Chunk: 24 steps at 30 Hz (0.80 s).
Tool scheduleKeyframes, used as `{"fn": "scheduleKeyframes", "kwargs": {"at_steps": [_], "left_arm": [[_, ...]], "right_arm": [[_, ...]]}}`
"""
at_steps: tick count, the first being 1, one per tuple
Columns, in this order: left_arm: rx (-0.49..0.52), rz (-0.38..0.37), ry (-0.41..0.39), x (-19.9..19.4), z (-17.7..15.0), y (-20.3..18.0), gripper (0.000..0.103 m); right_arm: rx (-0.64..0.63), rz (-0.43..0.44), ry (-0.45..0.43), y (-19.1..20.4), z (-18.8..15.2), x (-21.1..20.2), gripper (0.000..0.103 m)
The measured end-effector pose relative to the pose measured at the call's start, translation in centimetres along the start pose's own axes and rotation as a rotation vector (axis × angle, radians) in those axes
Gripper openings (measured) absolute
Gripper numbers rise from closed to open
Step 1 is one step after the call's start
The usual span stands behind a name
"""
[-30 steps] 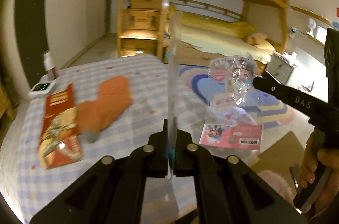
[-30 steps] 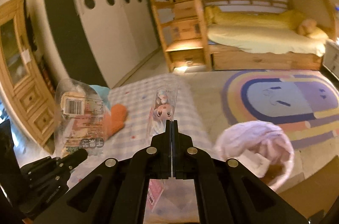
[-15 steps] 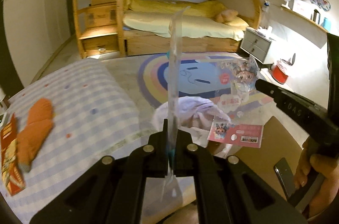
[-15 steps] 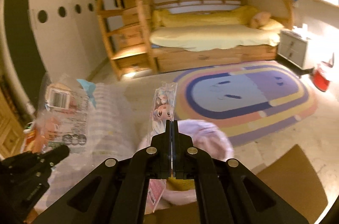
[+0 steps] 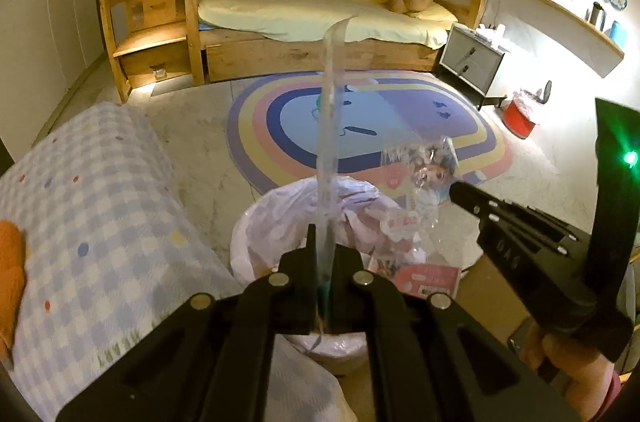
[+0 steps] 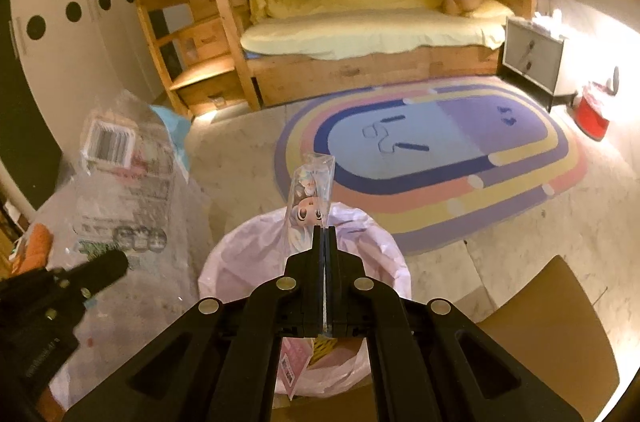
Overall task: Collect trash
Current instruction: 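Open both tools to drop the plastic items into the bag, then move both tools back over the table toward the Ultraman box and glove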
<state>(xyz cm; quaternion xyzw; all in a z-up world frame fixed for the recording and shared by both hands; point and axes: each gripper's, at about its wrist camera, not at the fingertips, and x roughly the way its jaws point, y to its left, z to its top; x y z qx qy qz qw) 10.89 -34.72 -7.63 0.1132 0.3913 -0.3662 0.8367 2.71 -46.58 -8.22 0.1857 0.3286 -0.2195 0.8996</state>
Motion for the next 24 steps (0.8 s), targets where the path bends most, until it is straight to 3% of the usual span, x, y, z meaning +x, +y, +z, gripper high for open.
{"fn": "scheduleKeyframes", "kwargs": {"at_steps": [1,4,6,7,9,11,12,17,24], "left_arm": [[0.001,0.005,0.003,0.3,0.2,0.0,0.001],[-0.012,0.01,0.009,1.2,0.7,0.2,0.016],[-0.026,0.009,0.018,1.7,0.8,0.4,0.038],[-0.03,0.011,0.017,1.8,0.9,0.5,0.041],[-0.04,0.012,0.023,2.0,0.7,0.8,0.042],[-0.058,0.011,0.02,1.8,0.8,1.3,0.042],[-0.074,0.01,0.012,1.3,0.7,1.8,0.042],[-0.103,0.034,-0.044,-2.0,0.1,3.3,0.042],[-0.129,0.075,-0.124,-7.5,-1.5,4.5,0.043]], "right_arm": [[0.008,0.004,0.011,-0.1,0.1,0.6,0.005],[0.016,0.005,0.036,-0.3,0.1,2.3,0.005],[0.025,0.014,0.057,-0.5,0.1,3.4,0.005],[0.032,0.024,0.072,-0.6,0.0,4.1,0.006],[0.036,0.026,0.1,-0.7,-0.2,5.1,0.014],[0.043,0.031,0.118,-0.7,-0.4,5.5,0.03],[0.046,0.025,0.115,-0.7,-0.4,5.3,0.032],[0.076,0.032,0.08,-1.3,-0.8,3.1,0.032],[0.039,0.083,-0.042,1.0,-0.4,-4.1,0.032]]}}
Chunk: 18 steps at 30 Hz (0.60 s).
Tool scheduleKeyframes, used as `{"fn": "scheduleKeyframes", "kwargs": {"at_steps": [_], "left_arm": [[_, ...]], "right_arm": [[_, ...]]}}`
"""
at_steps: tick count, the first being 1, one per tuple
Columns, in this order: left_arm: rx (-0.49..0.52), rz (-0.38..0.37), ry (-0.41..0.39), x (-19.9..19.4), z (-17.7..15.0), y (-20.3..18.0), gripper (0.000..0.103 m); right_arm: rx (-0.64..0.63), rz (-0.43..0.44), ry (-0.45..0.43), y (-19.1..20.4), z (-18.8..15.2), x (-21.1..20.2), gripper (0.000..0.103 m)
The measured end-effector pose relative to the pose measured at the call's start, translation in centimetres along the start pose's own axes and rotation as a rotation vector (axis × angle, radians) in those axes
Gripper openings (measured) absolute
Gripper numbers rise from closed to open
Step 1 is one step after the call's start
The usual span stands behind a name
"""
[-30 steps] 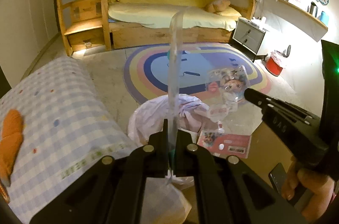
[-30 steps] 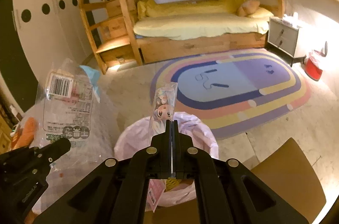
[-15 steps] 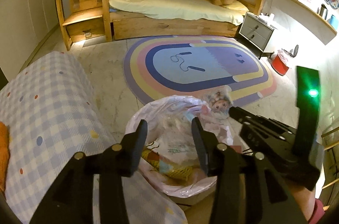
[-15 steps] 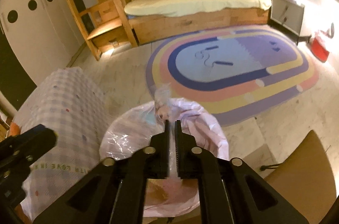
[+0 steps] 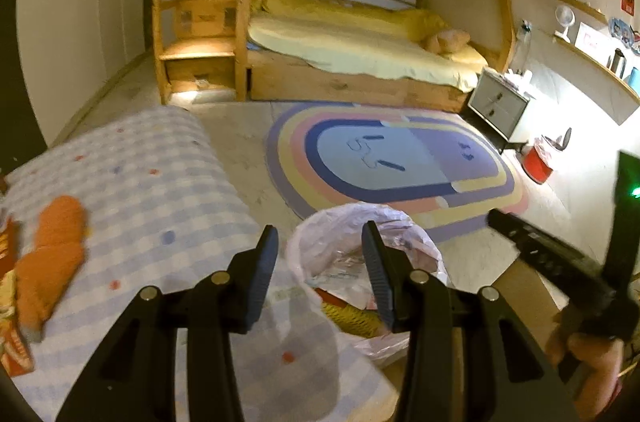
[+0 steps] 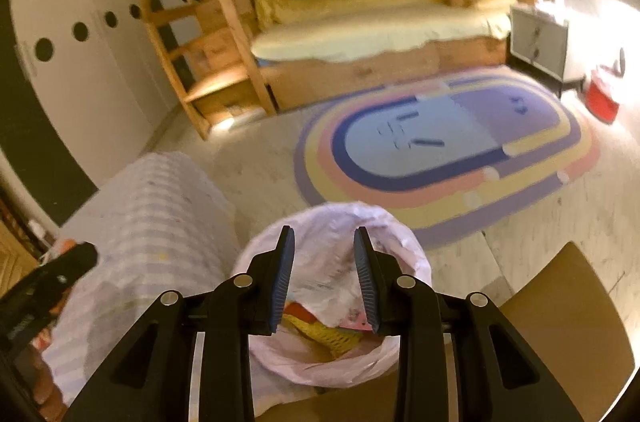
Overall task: Collect trash
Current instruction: 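Move both tools back over the table toward the Ultraman box and glove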
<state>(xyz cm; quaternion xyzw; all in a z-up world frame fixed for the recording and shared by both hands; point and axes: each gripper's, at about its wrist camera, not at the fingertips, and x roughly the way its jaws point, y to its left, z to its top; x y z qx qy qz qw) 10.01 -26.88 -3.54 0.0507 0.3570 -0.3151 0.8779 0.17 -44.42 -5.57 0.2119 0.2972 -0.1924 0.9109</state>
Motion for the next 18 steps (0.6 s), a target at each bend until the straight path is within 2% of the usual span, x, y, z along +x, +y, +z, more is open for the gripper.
{"fn": "scheduleKeyframes", "kwargs": {"at_steps": [3,8,13,15,18], "left_arm": [[-0.018,0.023,-0.039,-3.1,-0.8,1.7,0.044],[-0.046,0.077,-0.082,-7.3,-2.6,5.1,0.047],[-0.082,0.157,-0.099,-10.8,-5.3,9.4,0.048],[-0.099,0.198,-0.098,-11.8,-6.6,11.3,0.052],[-0.135,0.246,-0.083,-12.5,-8.2,14.3,0.054]], "right_arm": [[-0.03,0.03,-0.033,1.8,-0.1,-2.1,0.032],[-0.096,0.136,-0.06,6.3,-1.1,-4.7,0.033],[-0.182,0.237,-0.042,11.3,-2.9,-4.7,0.036],[-0.212,0.277,-0.028,13.5,-3.9,-4.4,0.036],[-0.255,0.302,-0.013,16.1,-5.1,-4.2,0.037]]}}
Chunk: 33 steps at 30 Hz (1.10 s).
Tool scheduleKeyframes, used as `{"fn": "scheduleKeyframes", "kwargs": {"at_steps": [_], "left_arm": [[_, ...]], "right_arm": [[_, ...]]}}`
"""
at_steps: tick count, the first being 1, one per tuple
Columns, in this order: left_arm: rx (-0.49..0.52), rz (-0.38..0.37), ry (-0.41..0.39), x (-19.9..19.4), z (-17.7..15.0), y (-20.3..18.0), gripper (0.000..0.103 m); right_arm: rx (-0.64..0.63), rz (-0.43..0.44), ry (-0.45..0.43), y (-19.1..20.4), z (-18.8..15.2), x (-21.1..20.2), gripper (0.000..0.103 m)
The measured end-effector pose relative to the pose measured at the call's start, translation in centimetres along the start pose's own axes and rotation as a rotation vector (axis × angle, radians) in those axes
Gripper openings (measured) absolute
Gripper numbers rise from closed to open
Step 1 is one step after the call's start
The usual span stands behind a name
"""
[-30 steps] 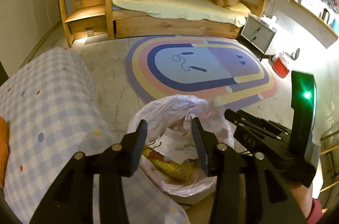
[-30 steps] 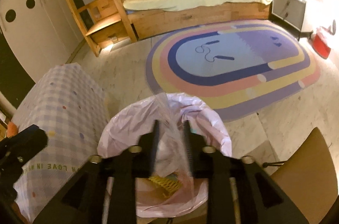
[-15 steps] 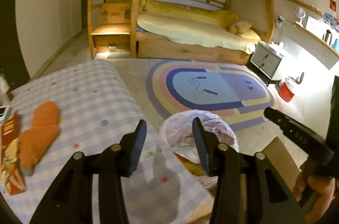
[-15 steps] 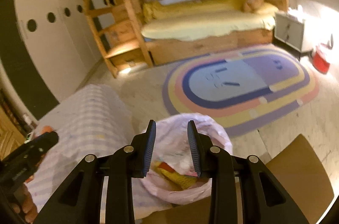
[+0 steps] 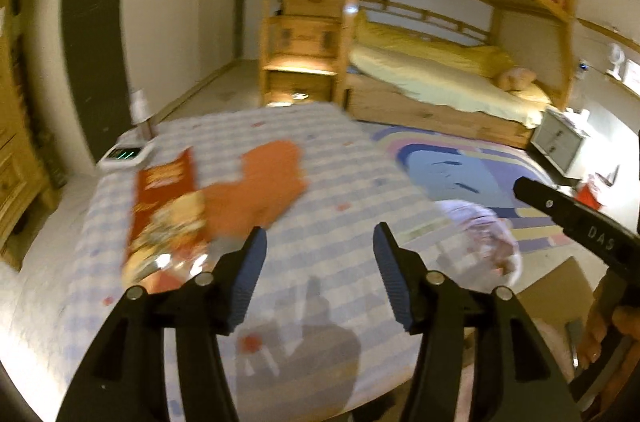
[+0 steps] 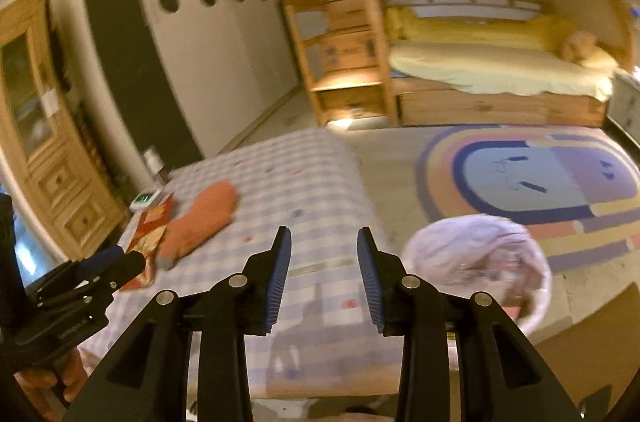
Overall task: Collect trash
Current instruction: 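Move both tools back over the table toward the Ultraman box and glove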
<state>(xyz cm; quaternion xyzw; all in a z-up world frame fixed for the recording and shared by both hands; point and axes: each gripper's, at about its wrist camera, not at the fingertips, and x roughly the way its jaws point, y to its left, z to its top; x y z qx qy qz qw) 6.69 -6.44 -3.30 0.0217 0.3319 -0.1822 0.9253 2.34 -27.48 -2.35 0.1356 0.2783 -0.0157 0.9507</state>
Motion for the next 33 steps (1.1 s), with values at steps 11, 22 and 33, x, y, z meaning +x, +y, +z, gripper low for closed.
{"fn": "scheduleKeyframes", "kwargs": {"at_steps": [11,22,33], "left_arm": [[-0.19,0.146,0.004,-0.4,-2.6,10.4,0.068],[-0.205,0.183,0.071,3.7,-1.9,11.3,0.086],[-0.23,0.216,0.16,8.3,-0.3,11.0,0.087]], "right_arm": [[-0.115,0.115,0.054,8.1,-0.3,6.6,0.047],[-0.164,0.182,0.055,11.1,1.3,11.4,0.056],[-0.156,0.1,0.094,9.7,1.3,13.3,0.059]]}}
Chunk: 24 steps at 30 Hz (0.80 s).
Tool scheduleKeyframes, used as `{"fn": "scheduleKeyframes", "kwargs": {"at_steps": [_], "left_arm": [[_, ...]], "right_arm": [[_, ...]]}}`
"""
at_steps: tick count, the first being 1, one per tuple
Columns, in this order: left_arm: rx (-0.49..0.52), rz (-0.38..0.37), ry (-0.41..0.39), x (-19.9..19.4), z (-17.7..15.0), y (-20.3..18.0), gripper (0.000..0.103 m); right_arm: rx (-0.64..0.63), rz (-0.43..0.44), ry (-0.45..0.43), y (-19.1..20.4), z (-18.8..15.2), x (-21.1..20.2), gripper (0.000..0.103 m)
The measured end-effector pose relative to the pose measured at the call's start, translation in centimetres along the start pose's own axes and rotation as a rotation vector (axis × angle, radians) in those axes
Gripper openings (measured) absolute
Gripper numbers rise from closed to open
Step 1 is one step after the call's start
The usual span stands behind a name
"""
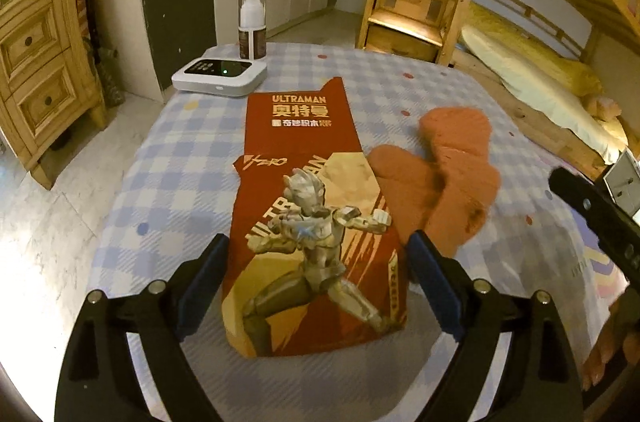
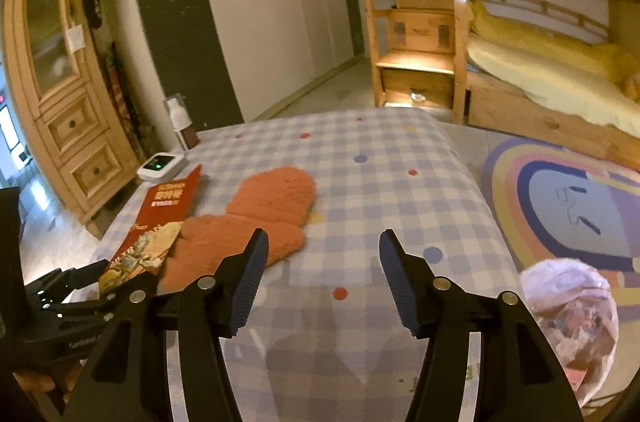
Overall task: Collect trash
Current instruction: 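Move both tools back over the table toward the Ultraman box and glove, then grasp the Ultraman box with the left tool while the right tool grasps the orange glove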
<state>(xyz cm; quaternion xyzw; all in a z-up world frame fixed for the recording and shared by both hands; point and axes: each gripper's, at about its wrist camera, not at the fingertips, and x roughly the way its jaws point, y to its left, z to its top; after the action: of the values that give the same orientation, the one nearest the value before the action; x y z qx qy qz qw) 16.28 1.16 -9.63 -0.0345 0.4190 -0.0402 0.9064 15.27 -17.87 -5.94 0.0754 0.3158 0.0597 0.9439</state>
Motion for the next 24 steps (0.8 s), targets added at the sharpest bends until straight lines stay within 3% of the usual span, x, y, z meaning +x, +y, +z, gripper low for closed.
{"fn": "scheduleKeyframes", "kwargs": {"at_steps": [7,13,24], "left_arm": [[-0.045,0.017,0.009,0.6,1.0,0.1,0.087],[0.004,0.069,0.024,0.8,1.0,-0.4,0.082],[-0.043,-0.028,-0.13,-4.7,-0.7,2.7,0.078]], "right_arm": [[-0.013,-0.022,0.04,-0.3,-0.4,0.7,0.059],[-0.036,-0.034,0.036,0.3,-0.8,0.5,0.059],[-0.04,0.056,0.02,2.2,-0.8,-0.1,0.059]]}}
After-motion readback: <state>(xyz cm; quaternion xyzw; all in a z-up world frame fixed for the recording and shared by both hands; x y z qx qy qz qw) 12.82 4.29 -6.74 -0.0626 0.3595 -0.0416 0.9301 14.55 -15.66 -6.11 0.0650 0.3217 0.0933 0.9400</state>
